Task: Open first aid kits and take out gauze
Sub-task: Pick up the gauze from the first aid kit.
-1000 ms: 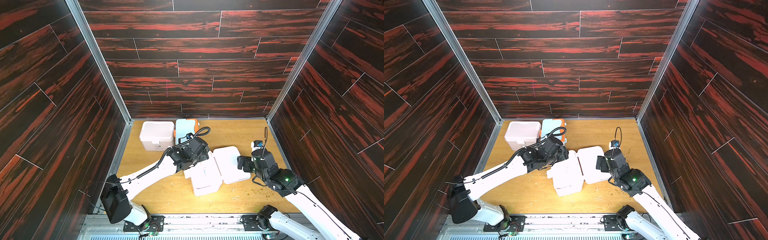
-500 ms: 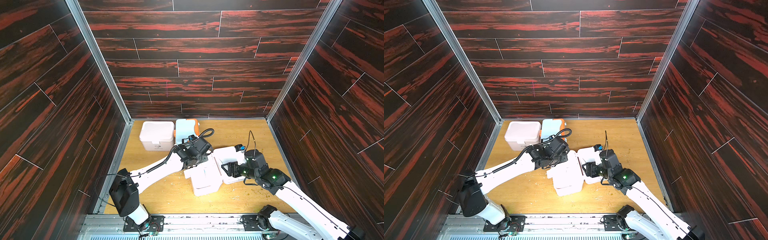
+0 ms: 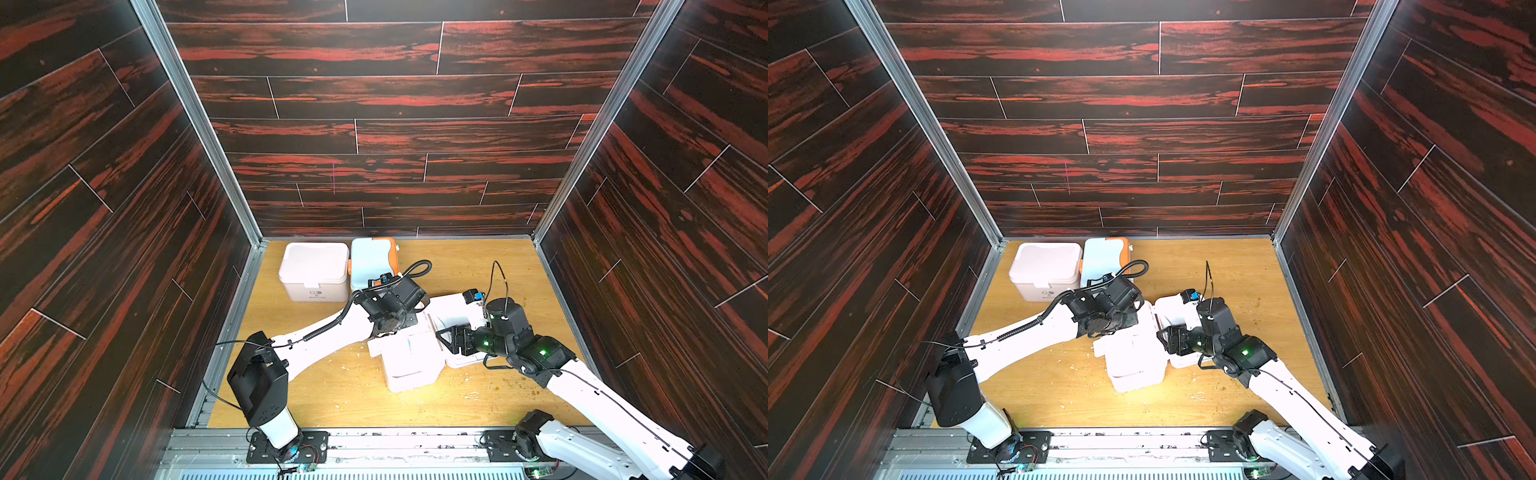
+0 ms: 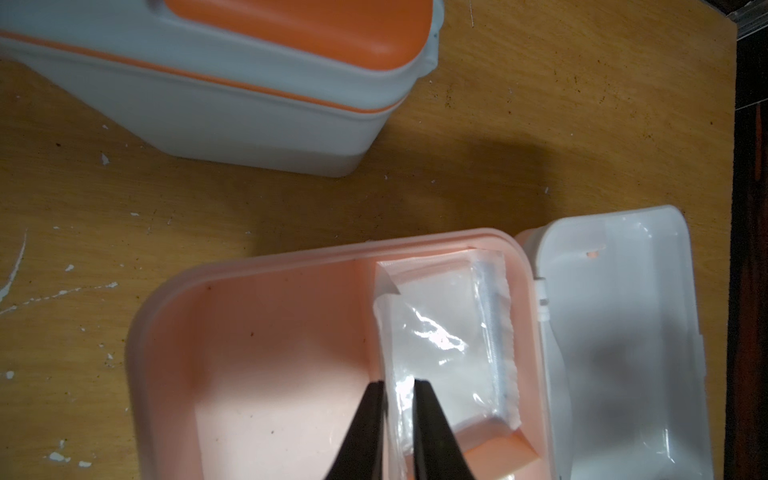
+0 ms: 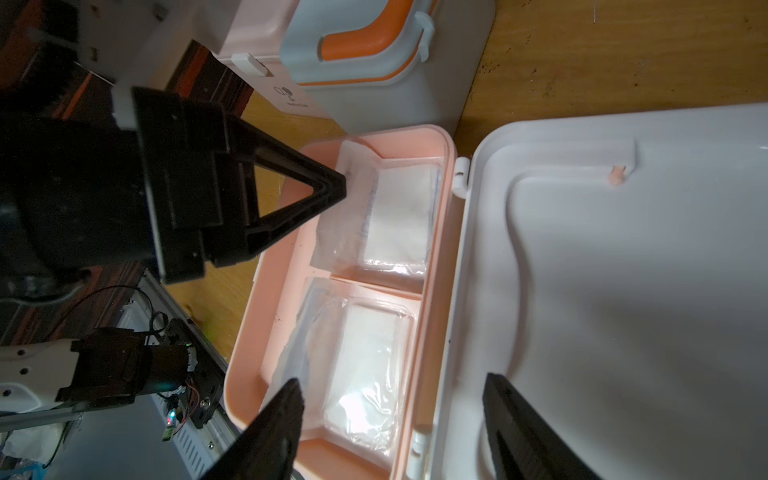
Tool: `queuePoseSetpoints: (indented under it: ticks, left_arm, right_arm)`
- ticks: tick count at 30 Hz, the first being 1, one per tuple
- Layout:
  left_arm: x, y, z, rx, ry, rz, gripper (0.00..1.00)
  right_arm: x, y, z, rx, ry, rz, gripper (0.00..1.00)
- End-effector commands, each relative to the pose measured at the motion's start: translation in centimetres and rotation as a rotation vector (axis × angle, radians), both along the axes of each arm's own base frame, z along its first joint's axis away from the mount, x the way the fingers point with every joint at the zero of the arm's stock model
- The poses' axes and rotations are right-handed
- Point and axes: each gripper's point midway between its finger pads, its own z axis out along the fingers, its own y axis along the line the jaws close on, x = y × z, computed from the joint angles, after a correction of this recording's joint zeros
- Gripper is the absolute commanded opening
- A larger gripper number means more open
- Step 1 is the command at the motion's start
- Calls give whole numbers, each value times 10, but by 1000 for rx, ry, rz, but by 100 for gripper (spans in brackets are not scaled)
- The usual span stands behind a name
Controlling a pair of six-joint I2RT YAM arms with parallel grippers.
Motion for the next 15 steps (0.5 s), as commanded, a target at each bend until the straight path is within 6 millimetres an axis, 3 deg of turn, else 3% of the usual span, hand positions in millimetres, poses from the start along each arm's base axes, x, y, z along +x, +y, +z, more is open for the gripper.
queuePoseSetpoints:
  ticks: [1, 6, 10, 15]
  left_arm:
    - [0, 1, 7, 3, 0, 8, 12]
    - [-1, 2, 12, -3, -6, 10, 0]
    - [-1, 3, 27, -28, -35, 9, 0]
    - [0, 5, 60, -99, -118, 4, 0]
  right_arm:
    - [-2, 3, -2, 12, 10, 10, 72]
    - [-3, 3, -1, 17, 9, 15, 72]
    - [-4, 3, 1, 22, 8, 14, 73]
    - [-4, 1, 9, 38, -19, 8, 90]
